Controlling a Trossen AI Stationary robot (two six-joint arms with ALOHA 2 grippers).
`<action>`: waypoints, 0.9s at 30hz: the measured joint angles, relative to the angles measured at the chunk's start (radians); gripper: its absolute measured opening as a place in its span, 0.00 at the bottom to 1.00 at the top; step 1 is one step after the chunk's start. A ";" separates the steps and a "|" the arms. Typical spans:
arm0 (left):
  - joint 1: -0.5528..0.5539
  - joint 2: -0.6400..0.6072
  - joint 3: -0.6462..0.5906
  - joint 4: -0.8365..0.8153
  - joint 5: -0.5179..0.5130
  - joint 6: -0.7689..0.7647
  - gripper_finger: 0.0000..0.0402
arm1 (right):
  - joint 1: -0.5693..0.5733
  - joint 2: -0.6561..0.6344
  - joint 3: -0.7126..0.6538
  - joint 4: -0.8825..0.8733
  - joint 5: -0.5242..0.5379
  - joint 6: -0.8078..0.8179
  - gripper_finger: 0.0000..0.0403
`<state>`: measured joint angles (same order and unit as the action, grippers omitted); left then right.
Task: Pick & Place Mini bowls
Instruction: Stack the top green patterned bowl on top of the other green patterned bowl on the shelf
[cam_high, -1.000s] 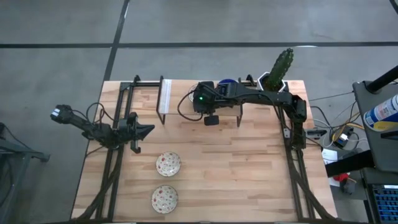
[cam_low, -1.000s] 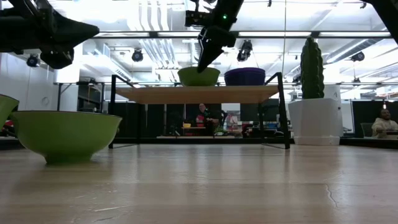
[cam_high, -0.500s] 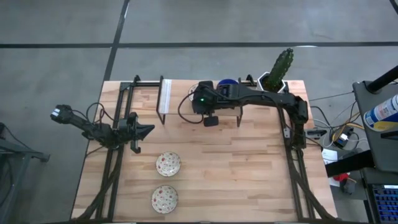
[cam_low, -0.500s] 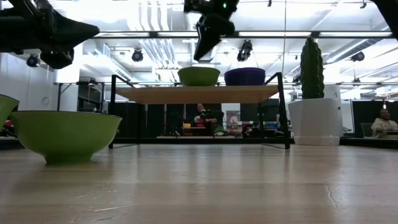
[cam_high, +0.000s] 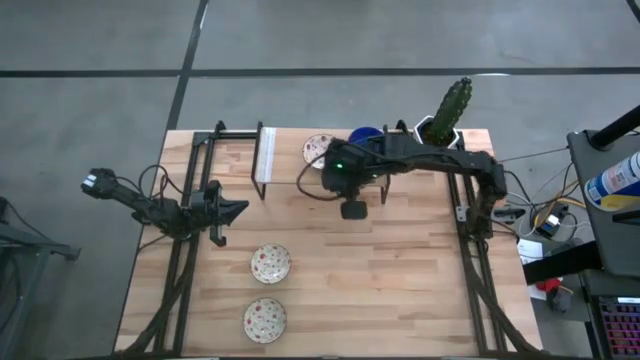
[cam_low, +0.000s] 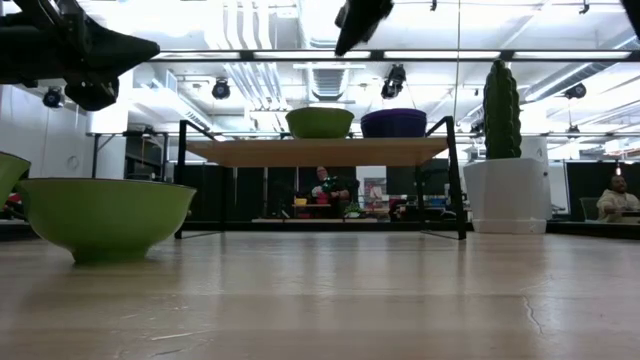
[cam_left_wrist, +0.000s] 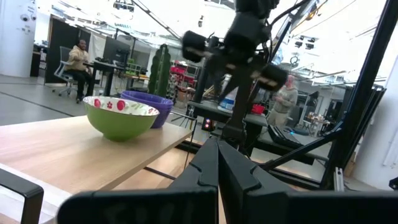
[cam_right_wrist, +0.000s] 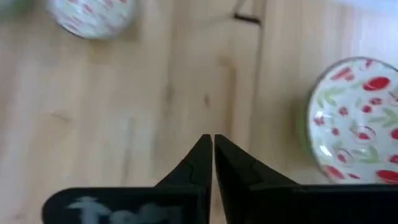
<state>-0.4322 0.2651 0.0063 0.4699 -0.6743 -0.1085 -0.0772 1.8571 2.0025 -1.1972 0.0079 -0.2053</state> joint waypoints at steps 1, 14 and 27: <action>0.000 0.000 0.000 0.000 0.000 0.000 0.00 | 0.011 -0.025 -0.019 0.016 -0.006 0.012 0.03; 0.000 0.000 0.000 0.000 0.000 0.000 0.00 | 0.211 -0.595 -0.699 0.619 -0.001 0.099 0.02; 0.000 0.000 0.000 0.000 0.000 0.000 0.00 | 0.301 -1.127 -1.313 0.949 0.053 0.181 0.02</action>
<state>-0.4320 0.2649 0.0059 0.4702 -0.6743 -0.1081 0.2239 0.7301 0.6892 -0.2483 0.0612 -0.0248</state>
